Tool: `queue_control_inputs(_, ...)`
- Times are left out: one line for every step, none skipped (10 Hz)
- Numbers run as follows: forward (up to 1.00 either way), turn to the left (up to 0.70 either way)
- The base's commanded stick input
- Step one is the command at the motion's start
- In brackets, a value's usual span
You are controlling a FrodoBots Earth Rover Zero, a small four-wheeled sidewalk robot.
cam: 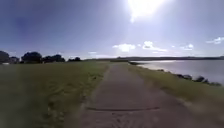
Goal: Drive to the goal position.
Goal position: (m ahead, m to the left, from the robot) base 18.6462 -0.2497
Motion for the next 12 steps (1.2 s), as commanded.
queue_control_inputs(0.70,0.05)
queue_control_inputs(0.70,0.05)
queue_control_inputs(0.70,0.05)
queue_control_inputs(0.70,0.05)
queue_control_inputs(0.70,0.05)
queue_control_inputs(0.70,0.05)
queue_control_inputs(0.70,0.05)
queue_control_inputs(0.70,0.05)
queue_control_inputs(0.70,0.05)
queue_control_inputs(0.70,0.05)
queue_control_inputs(0.70,0.05)
queue_control_inputs(0.70,0.05)
